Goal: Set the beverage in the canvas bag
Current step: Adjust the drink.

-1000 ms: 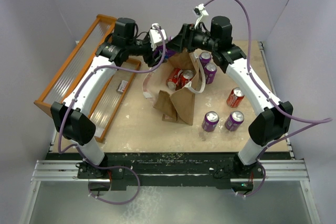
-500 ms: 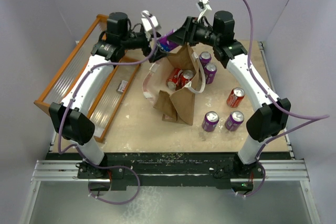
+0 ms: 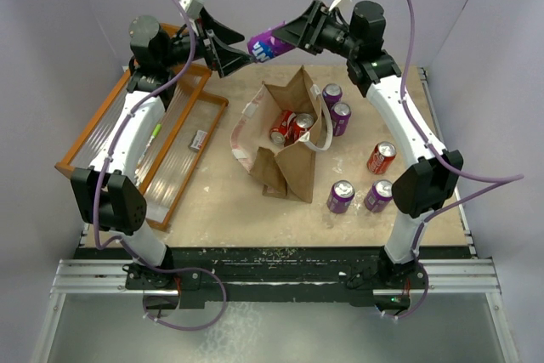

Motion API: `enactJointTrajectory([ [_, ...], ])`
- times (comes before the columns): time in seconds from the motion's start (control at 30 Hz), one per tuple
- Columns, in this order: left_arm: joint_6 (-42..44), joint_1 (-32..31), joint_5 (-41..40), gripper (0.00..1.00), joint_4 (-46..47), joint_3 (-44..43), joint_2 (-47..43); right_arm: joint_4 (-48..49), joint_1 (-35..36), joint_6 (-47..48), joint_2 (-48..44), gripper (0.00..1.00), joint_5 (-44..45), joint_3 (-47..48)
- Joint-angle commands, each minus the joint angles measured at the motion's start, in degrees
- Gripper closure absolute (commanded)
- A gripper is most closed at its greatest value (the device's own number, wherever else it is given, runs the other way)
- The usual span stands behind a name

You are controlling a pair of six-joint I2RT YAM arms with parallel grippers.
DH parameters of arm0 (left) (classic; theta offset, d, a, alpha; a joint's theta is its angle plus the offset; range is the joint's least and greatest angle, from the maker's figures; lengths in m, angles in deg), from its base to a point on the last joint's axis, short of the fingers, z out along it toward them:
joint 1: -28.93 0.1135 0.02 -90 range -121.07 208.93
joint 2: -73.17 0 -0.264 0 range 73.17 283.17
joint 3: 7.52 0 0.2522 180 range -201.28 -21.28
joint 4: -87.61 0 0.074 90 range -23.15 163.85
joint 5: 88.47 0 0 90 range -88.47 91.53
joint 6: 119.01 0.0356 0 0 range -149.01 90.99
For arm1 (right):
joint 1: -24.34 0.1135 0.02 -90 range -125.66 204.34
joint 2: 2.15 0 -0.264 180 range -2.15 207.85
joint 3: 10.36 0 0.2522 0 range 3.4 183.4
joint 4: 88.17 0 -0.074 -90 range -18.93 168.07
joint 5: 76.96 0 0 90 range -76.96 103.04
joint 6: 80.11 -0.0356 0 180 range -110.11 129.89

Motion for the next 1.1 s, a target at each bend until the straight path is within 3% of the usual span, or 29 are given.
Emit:
enactJointTrajectory([
  [0.0, -8.4, -0.2, 0.3, 0.01, 11.1, -0.1, -0.1, 10.2, 0.2, -7.1, -2.5, 1.0, -1.4, 5.6],
  [0.17, -10.1, 0.0, -3.6, 0.01, 13.2, -1.3, 1.7, 10.7, 0.5, -7.4, -3.1, 1.0, -1.1, 6.6],
  [0.7, -21.2, -2.4, -5.2, 0.01, 23.9, -0.5, 4.1, 12.1, 3.9, -7.6, -4.3, 1.0, 0.3, 8.6],
  [0.93, -22.7, -2.6, -4.1, 0.23, 25.6, 1.9, 2.1, 12.1, 3.9, -8.1, -4.4, 1.0, 1.0, 8.2],
  [1.07, -22.9, -2.4, -3.7, 0.27, 25.7, 2.6, 1.1, 12.2, 3.9, -8.2, -4.4, 1.0, 1.2, 8.3],
])
